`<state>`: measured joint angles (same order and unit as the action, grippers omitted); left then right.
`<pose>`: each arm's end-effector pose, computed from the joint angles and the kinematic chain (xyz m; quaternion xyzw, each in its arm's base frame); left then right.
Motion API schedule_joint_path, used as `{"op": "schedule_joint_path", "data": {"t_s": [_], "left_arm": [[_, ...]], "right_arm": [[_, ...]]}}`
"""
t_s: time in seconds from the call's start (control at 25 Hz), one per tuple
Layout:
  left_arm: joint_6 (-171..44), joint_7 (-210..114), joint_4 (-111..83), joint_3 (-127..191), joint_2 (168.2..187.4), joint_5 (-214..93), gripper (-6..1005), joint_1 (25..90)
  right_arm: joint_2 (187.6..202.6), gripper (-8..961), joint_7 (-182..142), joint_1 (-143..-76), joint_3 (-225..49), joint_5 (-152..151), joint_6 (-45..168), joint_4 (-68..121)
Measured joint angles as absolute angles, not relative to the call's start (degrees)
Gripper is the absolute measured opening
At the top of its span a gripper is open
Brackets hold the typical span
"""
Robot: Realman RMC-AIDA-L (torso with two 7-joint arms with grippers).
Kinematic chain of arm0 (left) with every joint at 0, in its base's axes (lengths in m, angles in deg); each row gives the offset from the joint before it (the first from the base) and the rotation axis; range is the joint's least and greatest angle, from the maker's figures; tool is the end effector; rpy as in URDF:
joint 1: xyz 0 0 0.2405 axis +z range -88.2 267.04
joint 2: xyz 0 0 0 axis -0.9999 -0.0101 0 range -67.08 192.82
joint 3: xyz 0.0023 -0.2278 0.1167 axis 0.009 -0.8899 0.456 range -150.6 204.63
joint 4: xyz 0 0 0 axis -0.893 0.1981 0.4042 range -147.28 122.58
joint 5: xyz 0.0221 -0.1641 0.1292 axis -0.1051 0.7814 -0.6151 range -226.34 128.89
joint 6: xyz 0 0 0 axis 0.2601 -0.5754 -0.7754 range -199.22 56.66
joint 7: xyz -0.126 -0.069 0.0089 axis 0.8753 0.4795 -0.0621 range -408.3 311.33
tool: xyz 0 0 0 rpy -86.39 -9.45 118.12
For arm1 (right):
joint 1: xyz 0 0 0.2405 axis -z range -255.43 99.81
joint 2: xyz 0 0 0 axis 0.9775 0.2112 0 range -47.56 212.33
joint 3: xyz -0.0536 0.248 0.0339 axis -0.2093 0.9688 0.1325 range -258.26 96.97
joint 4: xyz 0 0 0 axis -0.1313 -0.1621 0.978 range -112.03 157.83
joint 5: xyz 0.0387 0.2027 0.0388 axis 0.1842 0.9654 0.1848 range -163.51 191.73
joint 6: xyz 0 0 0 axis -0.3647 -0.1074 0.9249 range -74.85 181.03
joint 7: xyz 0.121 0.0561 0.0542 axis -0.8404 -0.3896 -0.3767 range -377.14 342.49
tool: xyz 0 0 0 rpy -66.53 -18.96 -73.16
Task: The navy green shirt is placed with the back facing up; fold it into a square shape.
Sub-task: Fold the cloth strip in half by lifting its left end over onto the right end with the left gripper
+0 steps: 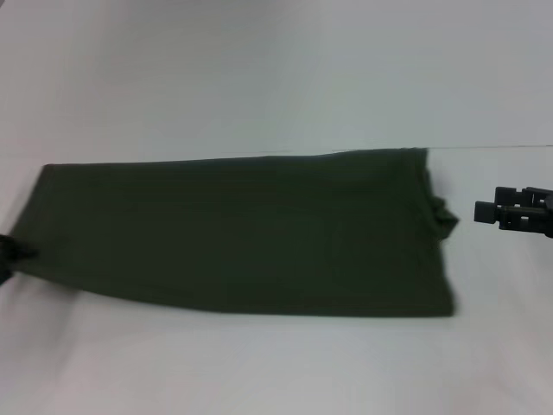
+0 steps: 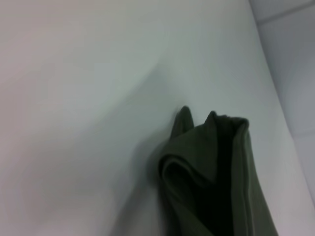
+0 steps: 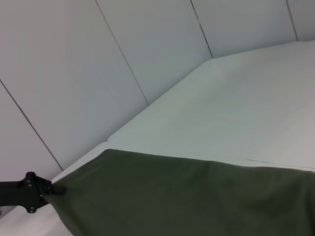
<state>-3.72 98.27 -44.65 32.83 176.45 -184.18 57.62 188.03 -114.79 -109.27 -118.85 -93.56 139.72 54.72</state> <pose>-0.3786 0.3513 0.0755 -0.4754 -0.7746 -0.3363 0.2469 0.2949 0.3632 0.0928 -0.8762 0.3597 0.2602 0.1875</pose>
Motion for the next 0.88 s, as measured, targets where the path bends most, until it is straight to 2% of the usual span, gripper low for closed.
{"op": "schedule_joint_path", "data": {"t_s": [0.24,0.52,0.68,0.88], "left_arm": [[-1.2,99.4,-49.6,30.5,175.41,-184.4,25,60.7],[-0.5,98.1,-50.6,29.2,175.36,-183.1,25,62.5],[3.3,93.2,-49.6,30.6,175.44,-175.1,26,59.5],[6.0,89.5,-49.7,39.3,176.16,-166.3,26,51.9]], "right_arm": [[187.89,901,-115.0,-109.2,-118.7,-93.6,139.7,54.7],[187.85,901,-115.3,-109.1,-118.6,-93.6,139.6,54.7],[187.92,901,-115.4,-108.9,-118.3,-93.6,139.1,54.5],[188.10,901,-115.2,-108.1,-117.6,-93.6,137.9,54.0]]}}
